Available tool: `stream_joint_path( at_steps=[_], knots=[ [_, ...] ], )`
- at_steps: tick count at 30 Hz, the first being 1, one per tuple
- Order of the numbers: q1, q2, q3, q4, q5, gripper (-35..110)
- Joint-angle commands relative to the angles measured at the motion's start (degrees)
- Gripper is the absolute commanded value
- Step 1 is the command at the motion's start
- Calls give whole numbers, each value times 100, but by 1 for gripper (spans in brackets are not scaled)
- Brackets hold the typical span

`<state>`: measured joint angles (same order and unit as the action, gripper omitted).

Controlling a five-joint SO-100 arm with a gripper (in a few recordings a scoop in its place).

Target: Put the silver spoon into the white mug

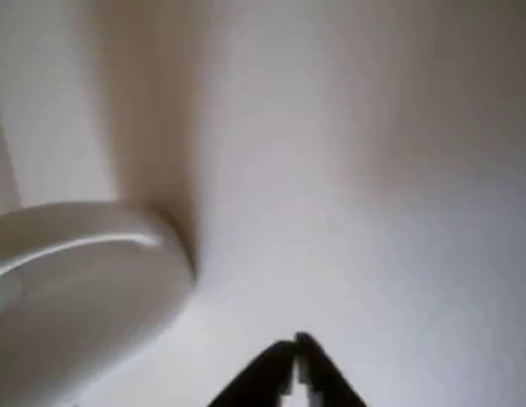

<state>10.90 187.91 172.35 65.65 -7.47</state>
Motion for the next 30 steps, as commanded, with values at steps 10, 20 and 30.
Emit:
stream_joint_path(
  at_steps=[10,20,30],
  knots=[
    [62,79,-35,-97,44,-2],
    [-1090,88,-18,9,-1301,-2],
    [-299,79,-413,-202,-853,-2]
  ],
)
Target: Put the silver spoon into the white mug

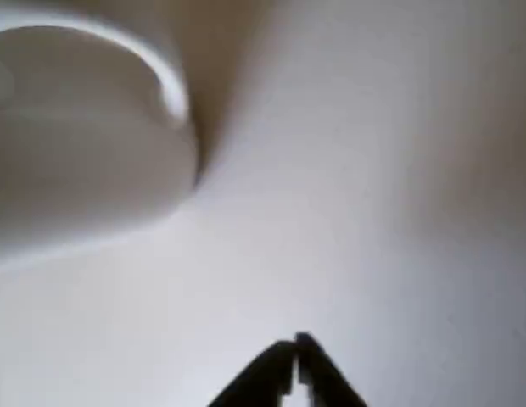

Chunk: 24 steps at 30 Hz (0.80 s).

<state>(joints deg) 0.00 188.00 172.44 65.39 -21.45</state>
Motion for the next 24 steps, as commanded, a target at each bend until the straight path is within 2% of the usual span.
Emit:
stream_joint_path(
  at_steps=[1,3,5,10,13,18,22,24],
  knots=[
    [1213,70,-712,-123,870,-1],
    [2171,70,-1283,-220,1433,-1],
    [2804,70,-1652,-536,1846,15],
    [3155,-791,-2610,-1151,2276,28],
    [3208,-2936,-4034,-1011,2865,29],
    [3516,-6732,-7014,-26,3858,31],
    [3630,-9009,-9053,1028,4289,32],
    [3683,-9721,-9554,1257,4456,32]
  ],
)
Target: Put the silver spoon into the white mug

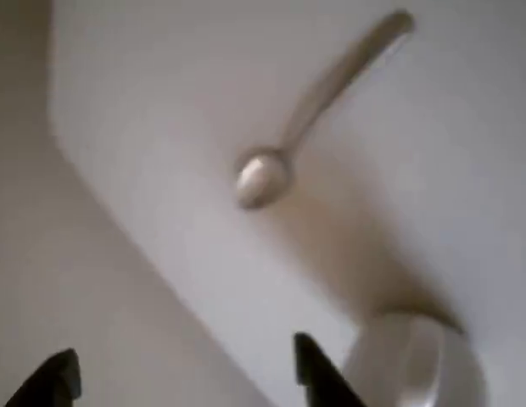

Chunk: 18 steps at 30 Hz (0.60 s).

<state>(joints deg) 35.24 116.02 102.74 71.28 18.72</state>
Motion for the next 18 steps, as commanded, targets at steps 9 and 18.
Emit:
stream_joint_path(
  at_steps=[9,18],
  knots=[
    [220,-3876,-2848,536,817,31],
    [255,-4562,-2856,562,817,31]
  ],
)
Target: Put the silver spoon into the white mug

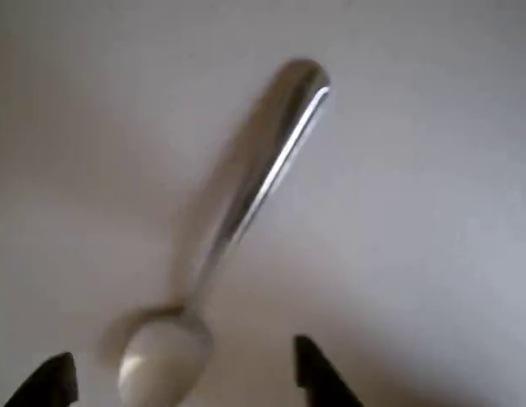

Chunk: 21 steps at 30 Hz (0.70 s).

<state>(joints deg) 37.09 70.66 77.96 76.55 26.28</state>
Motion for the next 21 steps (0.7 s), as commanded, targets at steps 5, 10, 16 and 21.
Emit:
stream_joint_path(
  at_steps=[5,10,16,21],
  knots=[
    [132,-246,-396,53,44,31],
    [237,-466,-554,26,26,31],
    [334,-782,-949,62,9,30],
    [334,-976,-1257,70,9,29]
  ],
)
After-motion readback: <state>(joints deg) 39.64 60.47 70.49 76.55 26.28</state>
